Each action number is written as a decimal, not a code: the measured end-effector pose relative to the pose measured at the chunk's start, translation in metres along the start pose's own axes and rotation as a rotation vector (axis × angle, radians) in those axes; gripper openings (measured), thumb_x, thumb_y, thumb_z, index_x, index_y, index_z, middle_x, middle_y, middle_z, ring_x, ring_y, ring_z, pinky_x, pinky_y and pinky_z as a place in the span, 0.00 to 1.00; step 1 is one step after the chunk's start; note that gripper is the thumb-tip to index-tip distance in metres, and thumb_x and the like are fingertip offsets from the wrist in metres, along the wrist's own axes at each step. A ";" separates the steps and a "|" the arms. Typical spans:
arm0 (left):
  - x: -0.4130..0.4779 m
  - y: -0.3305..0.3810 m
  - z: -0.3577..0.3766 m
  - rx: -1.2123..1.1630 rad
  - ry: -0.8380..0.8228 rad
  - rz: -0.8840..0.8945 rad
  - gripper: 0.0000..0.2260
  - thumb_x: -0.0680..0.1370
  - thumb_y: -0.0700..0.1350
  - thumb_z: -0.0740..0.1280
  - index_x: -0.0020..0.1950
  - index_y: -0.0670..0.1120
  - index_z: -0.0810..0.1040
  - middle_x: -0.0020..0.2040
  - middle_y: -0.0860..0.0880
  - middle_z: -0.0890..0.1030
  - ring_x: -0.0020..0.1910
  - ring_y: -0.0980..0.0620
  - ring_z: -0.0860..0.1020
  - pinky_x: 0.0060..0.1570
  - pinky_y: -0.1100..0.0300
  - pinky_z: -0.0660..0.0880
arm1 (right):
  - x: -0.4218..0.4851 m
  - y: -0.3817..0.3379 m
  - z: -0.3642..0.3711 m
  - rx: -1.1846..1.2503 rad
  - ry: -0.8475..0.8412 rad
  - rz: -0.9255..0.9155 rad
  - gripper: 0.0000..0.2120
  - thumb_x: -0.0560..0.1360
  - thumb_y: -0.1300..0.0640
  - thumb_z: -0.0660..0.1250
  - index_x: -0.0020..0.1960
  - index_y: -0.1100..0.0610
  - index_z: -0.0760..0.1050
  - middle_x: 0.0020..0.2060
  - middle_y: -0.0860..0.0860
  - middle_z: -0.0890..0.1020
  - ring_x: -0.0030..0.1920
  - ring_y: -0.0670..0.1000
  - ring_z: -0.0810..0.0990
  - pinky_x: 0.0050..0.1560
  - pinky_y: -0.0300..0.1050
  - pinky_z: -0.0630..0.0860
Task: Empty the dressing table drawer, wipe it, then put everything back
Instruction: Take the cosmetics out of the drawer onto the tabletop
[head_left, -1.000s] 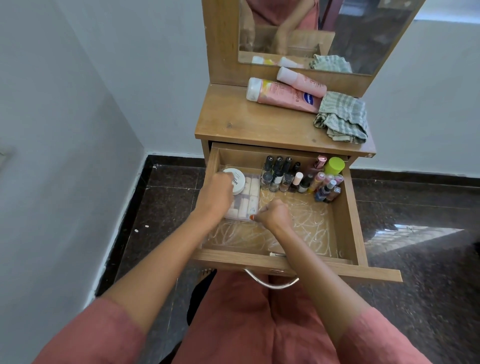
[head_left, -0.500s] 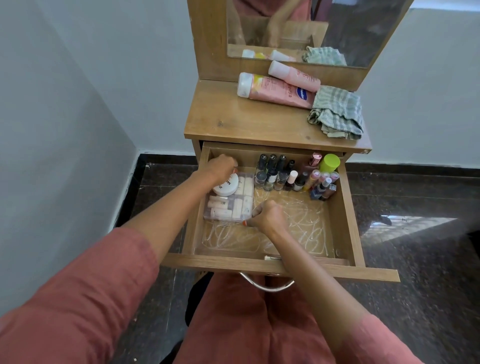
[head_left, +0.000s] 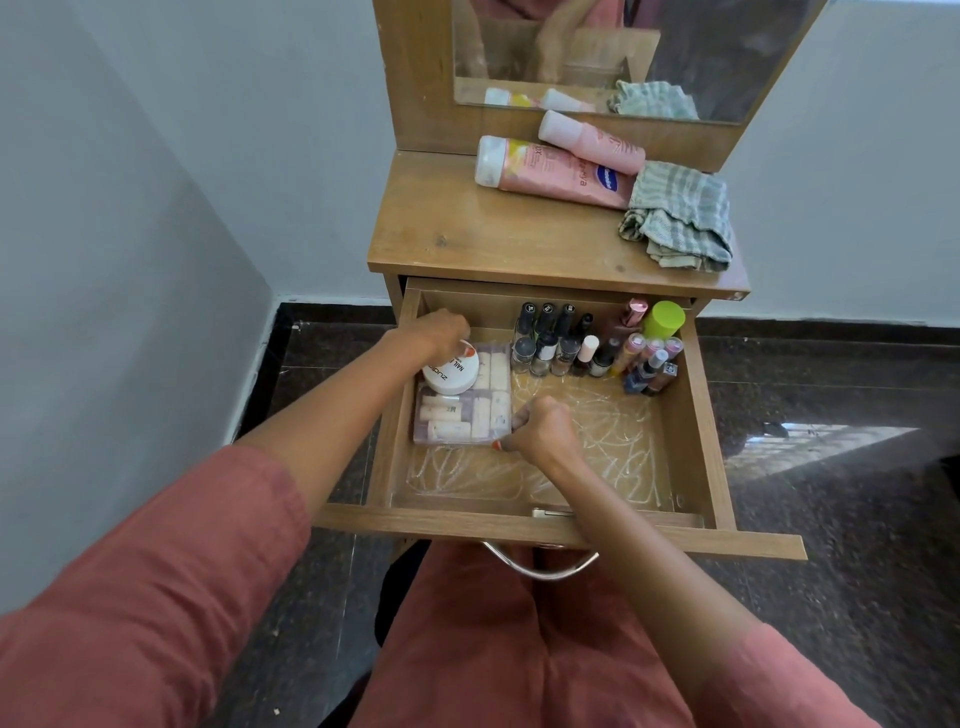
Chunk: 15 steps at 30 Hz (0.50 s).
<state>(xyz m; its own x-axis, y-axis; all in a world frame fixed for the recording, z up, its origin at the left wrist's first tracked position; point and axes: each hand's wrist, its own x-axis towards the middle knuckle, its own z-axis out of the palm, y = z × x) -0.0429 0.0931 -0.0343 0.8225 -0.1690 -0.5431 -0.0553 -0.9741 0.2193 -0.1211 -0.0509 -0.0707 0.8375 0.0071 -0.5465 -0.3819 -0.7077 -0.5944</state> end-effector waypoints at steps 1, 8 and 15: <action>-0.001 0.001 0.001 -0.001 -0.003 0.001 0.16 0.80 0.44 0.58 0.65 0.39 0.72 0.63 0.39 0.75 0.60 0.43 0.74 0.56 0.55 0.70 | 0.001 0.002 0.000 -0.007 -0.004 0.004 0.14 0.67 0.64 0.74 0.34 0.57 0.67 0.35 0.51 0.75 0.39 0.50 0.75 0.32 0.39 0.69; -0.008 0.001 0.011 -0.018 -0.016 0.007 0.15 0.80 0.44 0.59 0.63 0.38 0.73 0.61 0.39 0.74 0.59 0.43 0.75 0.52 0.55 0.70 | -0.003 0.010 -0.006 -0.035 -0.068 0.029 0.13 0.66 0.64 0.74 0.38 0.59 0.69 0.31 0.48 0.71 0.30 0.44 0.69 0.26 0.34 0.64; -0.019 -0.001 0.021 -0.056 -0.055 0.023 0.15 0.80 0.45 0.59 0.60 0.36 0.74 0.59 0.40 0.77 0.53 0.46 0.75 0.45 0.59 0.67 | -0.006 0.018 -0.011 -0.077 -0.082 0.034 0.10 0.66 0.67 0.73 0.43 0.62 0.73 0.42 0.59 0.81 0.38 0.50 0.77 0.31 0.36 0.73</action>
<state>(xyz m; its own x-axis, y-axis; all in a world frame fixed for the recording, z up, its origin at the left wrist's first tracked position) -0.0702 0.0939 -0.0409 0.7890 -0.2006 -0.5807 -0.0410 -0.9603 0.2760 -0.1293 -0.0715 -0.0719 0.7885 0.0381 -0.6138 -0.3752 -0.7610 -0.5293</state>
